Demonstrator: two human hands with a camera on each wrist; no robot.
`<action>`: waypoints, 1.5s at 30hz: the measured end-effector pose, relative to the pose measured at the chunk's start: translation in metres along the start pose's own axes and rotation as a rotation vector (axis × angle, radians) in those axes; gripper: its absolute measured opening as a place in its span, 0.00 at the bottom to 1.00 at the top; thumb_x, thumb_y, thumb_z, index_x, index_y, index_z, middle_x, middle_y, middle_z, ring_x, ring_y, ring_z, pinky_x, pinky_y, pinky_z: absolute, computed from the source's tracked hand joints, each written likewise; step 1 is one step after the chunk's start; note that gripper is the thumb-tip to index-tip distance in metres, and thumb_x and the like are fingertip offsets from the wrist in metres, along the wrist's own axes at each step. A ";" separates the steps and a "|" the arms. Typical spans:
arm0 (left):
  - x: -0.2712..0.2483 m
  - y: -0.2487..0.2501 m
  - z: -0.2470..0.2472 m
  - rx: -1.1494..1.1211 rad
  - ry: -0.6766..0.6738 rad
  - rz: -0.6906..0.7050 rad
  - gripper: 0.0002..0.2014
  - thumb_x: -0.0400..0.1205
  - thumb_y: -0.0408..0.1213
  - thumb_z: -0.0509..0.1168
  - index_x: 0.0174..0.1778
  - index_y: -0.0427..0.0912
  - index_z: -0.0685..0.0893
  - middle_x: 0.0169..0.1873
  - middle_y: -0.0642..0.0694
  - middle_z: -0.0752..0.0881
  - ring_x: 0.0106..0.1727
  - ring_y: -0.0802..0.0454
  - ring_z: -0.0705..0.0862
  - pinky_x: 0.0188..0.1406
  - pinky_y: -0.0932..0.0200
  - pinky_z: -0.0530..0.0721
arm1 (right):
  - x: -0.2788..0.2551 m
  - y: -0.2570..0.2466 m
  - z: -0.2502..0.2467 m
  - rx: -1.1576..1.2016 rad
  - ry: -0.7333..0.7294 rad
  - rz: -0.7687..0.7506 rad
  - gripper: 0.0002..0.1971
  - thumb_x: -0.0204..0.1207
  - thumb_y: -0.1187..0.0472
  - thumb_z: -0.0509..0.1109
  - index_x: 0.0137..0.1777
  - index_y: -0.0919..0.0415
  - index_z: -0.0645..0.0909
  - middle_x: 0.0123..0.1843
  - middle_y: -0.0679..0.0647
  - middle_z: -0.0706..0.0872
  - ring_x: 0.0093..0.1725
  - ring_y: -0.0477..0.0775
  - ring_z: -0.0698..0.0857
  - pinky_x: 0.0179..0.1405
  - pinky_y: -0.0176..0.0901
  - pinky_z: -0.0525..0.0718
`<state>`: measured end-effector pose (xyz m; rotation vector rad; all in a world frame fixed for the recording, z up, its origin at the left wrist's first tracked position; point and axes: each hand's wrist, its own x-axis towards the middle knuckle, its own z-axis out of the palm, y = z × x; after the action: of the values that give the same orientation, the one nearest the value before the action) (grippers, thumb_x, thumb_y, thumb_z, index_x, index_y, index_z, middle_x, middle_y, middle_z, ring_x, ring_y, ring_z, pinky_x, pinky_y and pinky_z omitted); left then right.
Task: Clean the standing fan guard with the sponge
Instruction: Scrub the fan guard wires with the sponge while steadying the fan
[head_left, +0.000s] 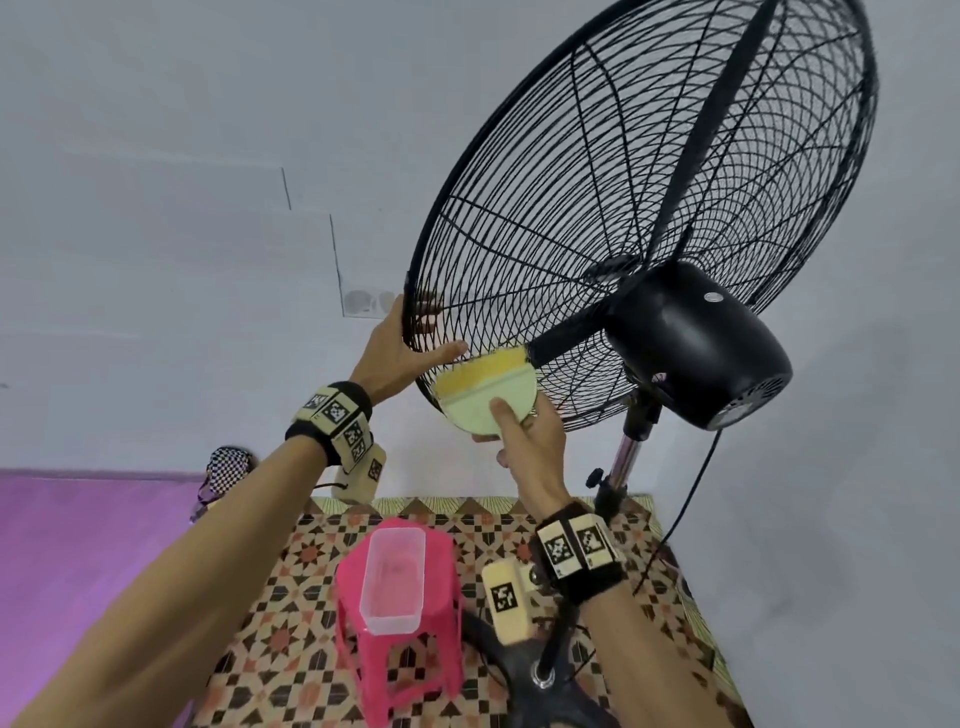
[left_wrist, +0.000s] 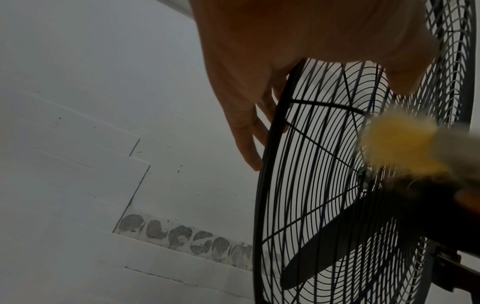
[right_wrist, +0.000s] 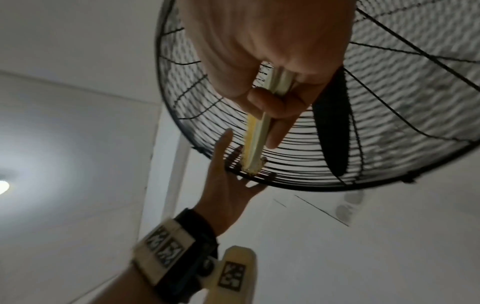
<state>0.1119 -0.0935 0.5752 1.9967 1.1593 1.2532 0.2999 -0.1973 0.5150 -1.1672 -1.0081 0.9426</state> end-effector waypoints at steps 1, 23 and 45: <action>-0.001 0.001 -0.001 -0.001 0.003 -0.005 0.51 0.67 0.74 0.76 0.81 0.49 0.72 0.72 0.52 0.83 0.71 0.52 0.83 0.75 0.46 0.79 | 0.001 0.006 0.001 -0.028 0.005 0.032 0.08 0.87 0.60 0.71 0.63 0.57 0.79 0.56 0.56 0.91 0.39 0.55 0.95 0.19 0.37 0.72; -0.001 -0.001 0.005 -0.033 0.022 -0.004 0.51 0.66 0.74 0.76 0.81 0.52 0.71 0.72 0.52 0.82 0.71 0.50 0.84 0.75 0.38 0.82 | 0.012 -0.006 -0.032 -0.005 0.126 -0.036 0.10 0.83 0.58 0.77 0.60 0.57 0.83 0.52 0.55 0.94 0.36 0.63 0.94 0.14 0.34 0.68; -0.003 -0.003 0.005 -0.073 0.027 -0.006 0.49 0.67 0.72 0.78 0.82 0.54 0.71 0.72 0.55 0.83 0.70 0.58 0.84 0.74 0.44 0.82 | 0.017 0.019 -0.041 -0.169 0.126 0.084 0.08 0.85 0.58 0.73 0.60 0.57 0.83 0.57 0.58 0.92 0.32 0.57 0.94 0.16 0.35 0.71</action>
<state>0.1151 -0.0949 0.5693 1.9277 1.1155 1.3048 0.3430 -0.1893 0.4943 -1.4016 -0.9571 0.8506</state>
